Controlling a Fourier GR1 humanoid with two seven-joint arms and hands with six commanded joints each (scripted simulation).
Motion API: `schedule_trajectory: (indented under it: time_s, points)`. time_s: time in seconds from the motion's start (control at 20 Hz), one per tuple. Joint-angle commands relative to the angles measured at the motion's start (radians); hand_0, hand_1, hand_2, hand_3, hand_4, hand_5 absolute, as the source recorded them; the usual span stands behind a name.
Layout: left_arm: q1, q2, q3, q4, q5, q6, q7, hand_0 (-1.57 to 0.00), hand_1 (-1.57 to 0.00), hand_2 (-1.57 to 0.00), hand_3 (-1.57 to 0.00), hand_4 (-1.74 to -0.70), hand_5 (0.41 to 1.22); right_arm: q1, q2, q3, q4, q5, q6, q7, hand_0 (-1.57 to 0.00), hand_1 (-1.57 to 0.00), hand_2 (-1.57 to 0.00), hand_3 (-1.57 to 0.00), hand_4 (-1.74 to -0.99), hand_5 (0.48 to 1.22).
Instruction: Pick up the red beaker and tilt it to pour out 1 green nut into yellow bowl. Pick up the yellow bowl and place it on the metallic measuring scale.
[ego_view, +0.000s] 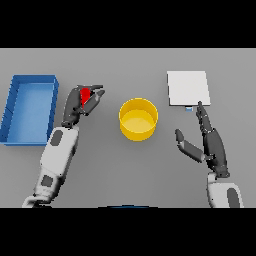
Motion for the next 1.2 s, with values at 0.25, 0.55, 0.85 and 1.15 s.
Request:
schedule_trajectory:
  time_s: [0.25, 0.55, 0.85, 1.15]
  points:
    - [-0.003, 0.031, -0.044, -0.107, 0.005, 0.028, 0.012, -1.54, -1.54, -1.54, -1.54, -1.71, 1.097, -0.016, 0.001, 0.011, 0.007, 0.027, -0.011, 0.013, 0.00, 0.00, 0.00, 0.00, -1.255, 0.672]
    - [-0.067, 0.143, -0.244, -0.208, -0.156, -0.031, 0.189, -1.56, -1.56, -1.56, -1.56, -1.73, 1.121, -0.013, -0.003, 0.018, 0.000, 0.065, -0.032, 0.021, 0.00, 0.00, 0.00, 0.00, -1.243, 0.691]
    - [-0.058, 0.203, -0.368, -0.275, -0.227, -0.061, 0.254, -1.56, -1.56, -1.56, -1.56, -1.73, 1.112, 0.023, 0.000, 0.031, -0.035, 0.062, -0.021, 0.028, 0.00, 0.00, 0.00, 0.00, -1.248, 0.711]
    - [-0.198, 0.287, -0.607, -0.205, -0.479, -0.103, 0.293, -1.57, -1.57, -1.57, -1.57, -1.74, 1.152, 0.015, 0.001, 0.028, -0.041, 0.050, -0.014, 0.027, 0.00, 0.00, 0.00, 0.00, -1.267, 0.721]
